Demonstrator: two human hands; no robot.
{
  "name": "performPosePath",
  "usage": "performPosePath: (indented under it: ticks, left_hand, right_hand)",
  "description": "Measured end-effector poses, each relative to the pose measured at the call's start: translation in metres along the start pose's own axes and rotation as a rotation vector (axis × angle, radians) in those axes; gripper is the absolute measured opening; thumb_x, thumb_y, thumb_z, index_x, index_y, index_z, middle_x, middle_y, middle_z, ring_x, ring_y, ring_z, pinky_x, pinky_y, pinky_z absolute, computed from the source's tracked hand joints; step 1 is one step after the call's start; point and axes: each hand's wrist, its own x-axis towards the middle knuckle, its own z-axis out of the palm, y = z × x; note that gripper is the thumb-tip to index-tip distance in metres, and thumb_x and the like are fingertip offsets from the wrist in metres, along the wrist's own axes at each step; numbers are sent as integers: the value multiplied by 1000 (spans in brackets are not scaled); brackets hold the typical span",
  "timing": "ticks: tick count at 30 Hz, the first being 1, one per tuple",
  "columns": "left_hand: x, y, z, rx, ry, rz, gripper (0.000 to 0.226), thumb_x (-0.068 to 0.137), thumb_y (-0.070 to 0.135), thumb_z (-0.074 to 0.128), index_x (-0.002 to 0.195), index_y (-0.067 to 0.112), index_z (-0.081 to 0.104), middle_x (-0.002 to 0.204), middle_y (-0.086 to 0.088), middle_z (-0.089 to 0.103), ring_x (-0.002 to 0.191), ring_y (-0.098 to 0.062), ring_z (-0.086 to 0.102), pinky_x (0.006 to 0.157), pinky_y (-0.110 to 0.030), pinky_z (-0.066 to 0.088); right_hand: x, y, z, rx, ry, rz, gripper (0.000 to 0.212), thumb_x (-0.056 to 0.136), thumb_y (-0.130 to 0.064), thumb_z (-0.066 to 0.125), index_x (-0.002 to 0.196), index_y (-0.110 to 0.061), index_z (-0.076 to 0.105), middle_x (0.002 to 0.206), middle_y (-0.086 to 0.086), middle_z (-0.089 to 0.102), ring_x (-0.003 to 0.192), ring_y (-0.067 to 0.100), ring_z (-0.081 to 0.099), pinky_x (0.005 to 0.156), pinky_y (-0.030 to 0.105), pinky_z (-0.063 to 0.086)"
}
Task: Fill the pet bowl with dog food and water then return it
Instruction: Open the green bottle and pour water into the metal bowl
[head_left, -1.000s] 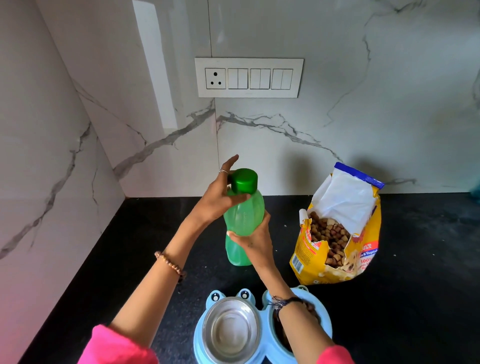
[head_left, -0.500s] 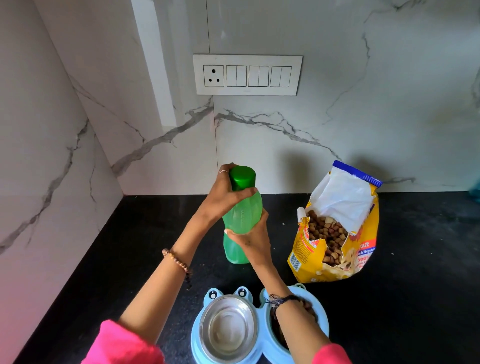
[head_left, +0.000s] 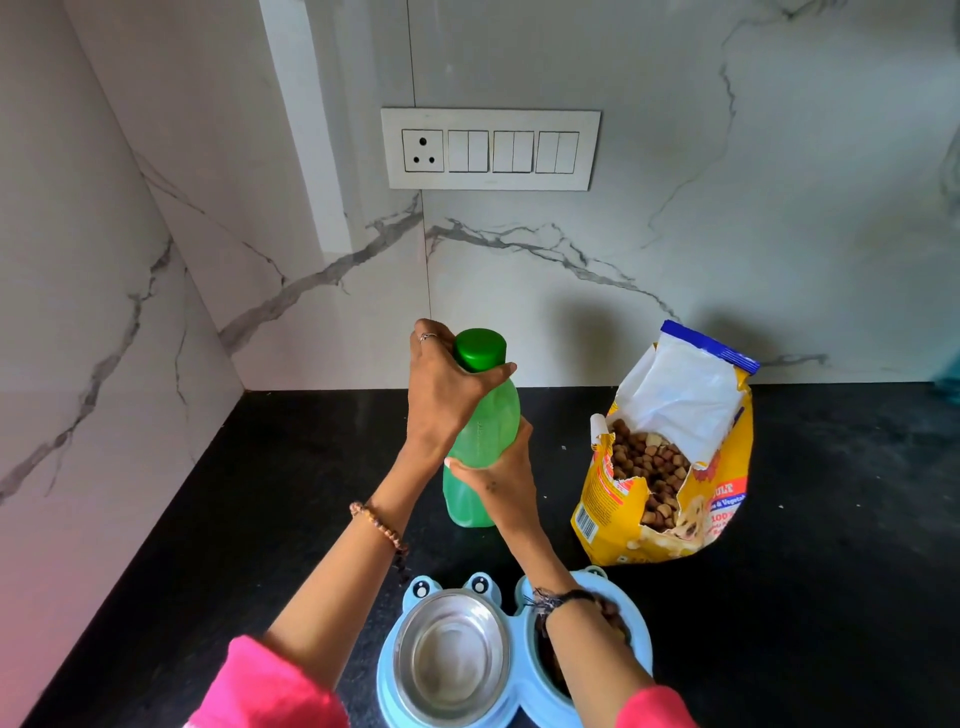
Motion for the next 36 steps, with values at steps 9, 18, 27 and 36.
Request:
performPosePath:
  ticks: [9,18,27,36]
  left_hand:
    - [5,4,0,164,-53,64,72,65,42,80,117,1,51,113,-10,39,96,-27,55,90,-34,50]
    - [1,19,0,289,131,140,67,69,55,71,111,11,45,100,-8,61,97,-28,56,96,-46,43]
    - [6,7,-33,-684,-2,-457,38,83,45,62,106,15,60,104,0,65,99,-17,56,79,-29,45]
    - [-41,-57,-68,-886,17,-904,59,78,56,60,121,19,50,108,-2,53,92,-16,49,82,-29,39]
  right_hand:
    - [0,2,1,0,19,-21,85,54,-41,80,123,-37,31,118,-12,53,109,8,54,94,42,49]
    - [2,3,3,62,32,-49,85,54,-29,83,124,-26,34,119,-5,53,109,8,55,94,35,50]
    - [0,-1,-1,25,13,-35,82,58,-25,85,121,-30,32,118,-7,52,108,8,55,92,32,50]
    - [-3,-11,-3,-130,28,-33,88,59,-27,87,127,-17,33,122,1,52,114,22,53,94,37,49]
